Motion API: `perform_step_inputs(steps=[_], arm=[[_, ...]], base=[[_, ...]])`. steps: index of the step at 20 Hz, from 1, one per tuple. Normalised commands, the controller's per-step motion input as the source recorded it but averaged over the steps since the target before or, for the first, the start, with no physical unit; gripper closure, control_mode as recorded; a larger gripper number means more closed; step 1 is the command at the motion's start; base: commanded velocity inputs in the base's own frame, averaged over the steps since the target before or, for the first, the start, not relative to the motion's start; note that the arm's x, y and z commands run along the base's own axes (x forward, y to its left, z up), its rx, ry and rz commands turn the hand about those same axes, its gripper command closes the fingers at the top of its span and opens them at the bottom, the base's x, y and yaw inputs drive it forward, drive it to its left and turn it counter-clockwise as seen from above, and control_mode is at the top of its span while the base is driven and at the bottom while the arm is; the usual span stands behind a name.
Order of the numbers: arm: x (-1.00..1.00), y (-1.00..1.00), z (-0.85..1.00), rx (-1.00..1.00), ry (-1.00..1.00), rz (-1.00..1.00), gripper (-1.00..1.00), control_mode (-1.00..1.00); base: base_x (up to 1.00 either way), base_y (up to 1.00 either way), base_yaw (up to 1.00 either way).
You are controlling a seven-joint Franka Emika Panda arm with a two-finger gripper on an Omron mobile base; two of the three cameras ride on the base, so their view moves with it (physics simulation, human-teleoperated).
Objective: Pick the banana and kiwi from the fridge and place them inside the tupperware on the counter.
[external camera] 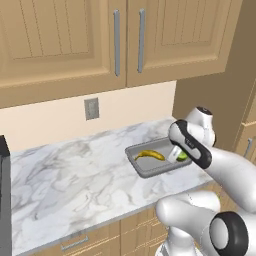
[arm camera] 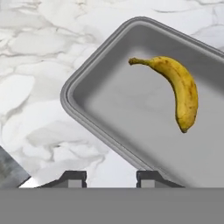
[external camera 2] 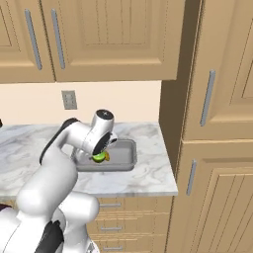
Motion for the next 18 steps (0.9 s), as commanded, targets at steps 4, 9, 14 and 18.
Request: perform_step_inputs(steps=[4, 9, 14, 18], arm=[[0.47, -0.08, -0.14, 0.0, 0.0, 0.0, 1.0, -1.0], [0.51, -0.11, -0.27, 0.0, 0.0, 0.0, 1.0, -1.0], [0.51, -0.06, -0.27, 0.0, 0.0, 0.0, 1.0, -1.0], [0.51, 0.0, -0.18, 0.0, 0.0, 0.0, 1.0, -1.0]], base=[[0.0, 0.0, 0.0], [0.0, 0.0, 0.0], [0.0, 0.0, 0.0], [0.0, 0.0, 0.0]])
